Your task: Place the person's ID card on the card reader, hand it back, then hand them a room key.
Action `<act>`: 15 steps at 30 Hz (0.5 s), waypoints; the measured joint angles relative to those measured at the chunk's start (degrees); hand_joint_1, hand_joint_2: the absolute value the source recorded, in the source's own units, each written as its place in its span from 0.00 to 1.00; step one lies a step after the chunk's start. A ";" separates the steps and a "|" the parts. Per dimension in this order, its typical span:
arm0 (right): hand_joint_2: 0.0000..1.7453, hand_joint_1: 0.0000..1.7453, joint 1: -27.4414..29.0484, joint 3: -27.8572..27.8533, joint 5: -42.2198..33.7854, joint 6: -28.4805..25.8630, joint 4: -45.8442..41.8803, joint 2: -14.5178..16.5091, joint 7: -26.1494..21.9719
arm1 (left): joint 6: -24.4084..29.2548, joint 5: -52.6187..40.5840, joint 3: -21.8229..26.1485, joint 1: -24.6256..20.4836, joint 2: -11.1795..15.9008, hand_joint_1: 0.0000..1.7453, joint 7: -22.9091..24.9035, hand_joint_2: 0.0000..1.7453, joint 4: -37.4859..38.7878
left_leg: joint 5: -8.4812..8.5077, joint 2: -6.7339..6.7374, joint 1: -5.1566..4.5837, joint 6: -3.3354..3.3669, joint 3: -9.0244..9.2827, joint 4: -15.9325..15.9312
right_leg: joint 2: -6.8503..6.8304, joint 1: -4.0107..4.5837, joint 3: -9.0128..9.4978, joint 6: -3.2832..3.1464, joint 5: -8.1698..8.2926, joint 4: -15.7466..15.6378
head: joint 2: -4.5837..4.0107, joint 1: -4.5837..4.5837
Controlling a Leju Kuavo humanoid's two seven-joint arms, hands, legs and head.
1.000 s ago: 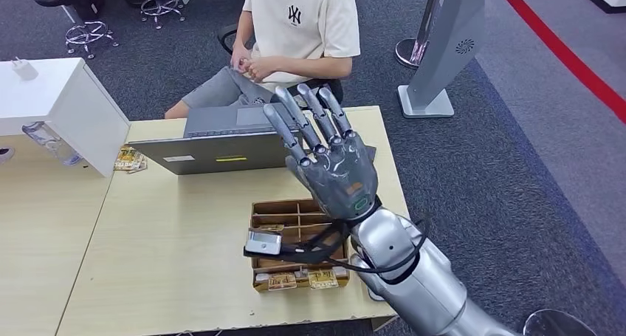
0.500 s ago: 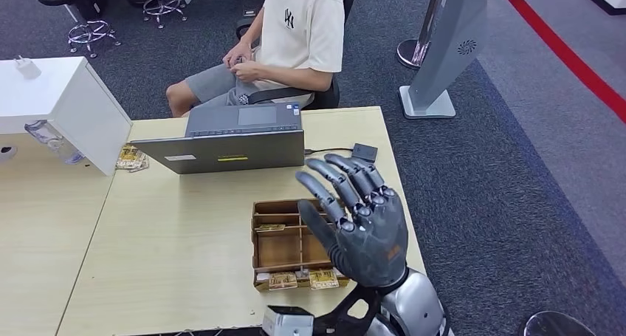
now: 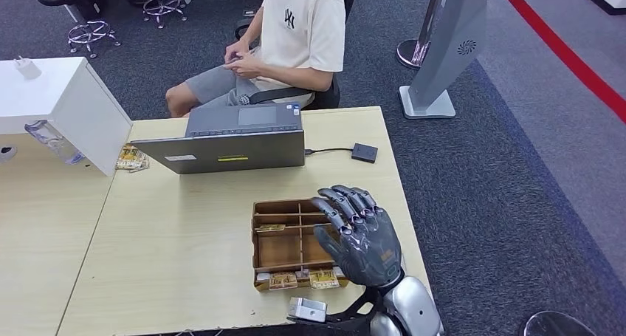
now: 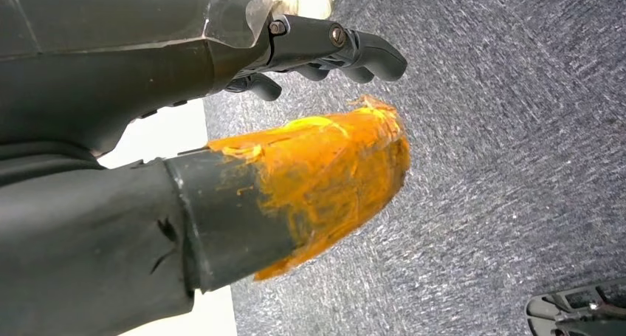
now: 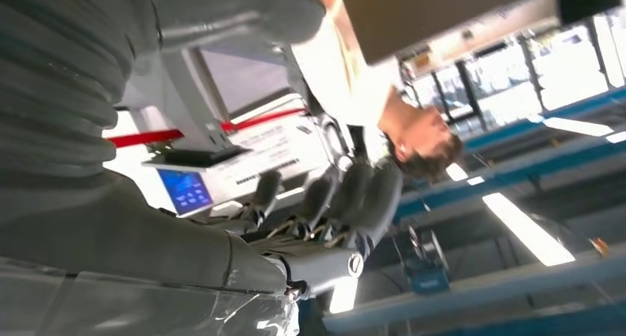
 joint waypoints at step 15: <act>1.00 0.18 0.07 -0.06 1.58 -0.04 4.32 -0.03 4.74 | -0.04 -0.04 0.00 0.15 0.23 0.00 0.00 0.00 0.00 | 0.00 0.00 0.00 0.00 0.00 0.00 | 0.00 0.00 -0.01 0.00 0.00 0.00 | 0.00 0.00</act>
